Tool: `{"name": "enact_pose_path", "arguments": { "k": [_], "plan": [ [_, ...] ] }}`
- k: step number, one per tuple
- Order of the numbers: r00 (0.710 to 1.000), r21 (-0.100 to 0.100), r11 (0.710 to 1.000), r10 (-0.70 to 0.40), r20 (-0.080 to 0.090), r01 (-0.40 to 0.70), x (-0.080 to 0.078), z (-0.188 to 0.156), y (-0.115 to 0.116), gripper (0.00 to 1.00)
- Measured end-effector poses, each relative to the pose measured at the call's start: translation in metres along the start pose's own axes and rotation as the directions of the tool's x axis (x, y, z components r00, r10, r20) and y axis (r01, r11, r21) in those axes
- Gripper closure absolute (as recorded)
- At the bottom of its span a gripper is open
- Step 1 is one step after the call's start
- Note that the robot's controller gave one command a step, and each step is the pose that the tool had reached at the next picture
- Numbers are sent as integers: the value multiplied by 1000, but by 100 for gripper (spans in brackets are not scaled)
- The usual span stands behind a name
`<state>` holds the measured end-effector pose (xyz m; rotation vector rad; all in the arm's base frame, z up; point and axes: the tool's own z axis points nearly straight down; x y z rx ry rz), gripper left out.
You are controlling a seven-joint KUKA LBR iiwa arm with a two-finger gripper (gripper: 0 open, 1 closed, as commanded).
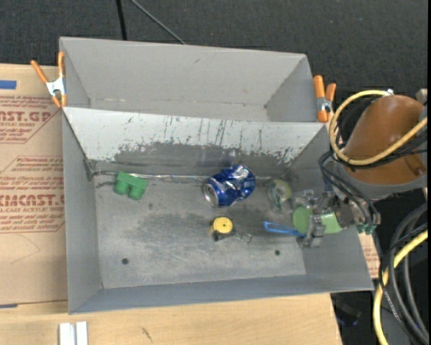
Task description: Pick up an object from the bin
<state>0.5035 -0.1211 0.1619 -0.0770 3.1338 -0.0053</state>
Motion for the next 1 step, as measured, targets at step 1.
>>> {"name": "enact_pose_path", "arguments": {
  "k": [1],
  "plan": [
    [1000,1,1000,-25,6,25,-18,-222,13,100]
  ]
}}
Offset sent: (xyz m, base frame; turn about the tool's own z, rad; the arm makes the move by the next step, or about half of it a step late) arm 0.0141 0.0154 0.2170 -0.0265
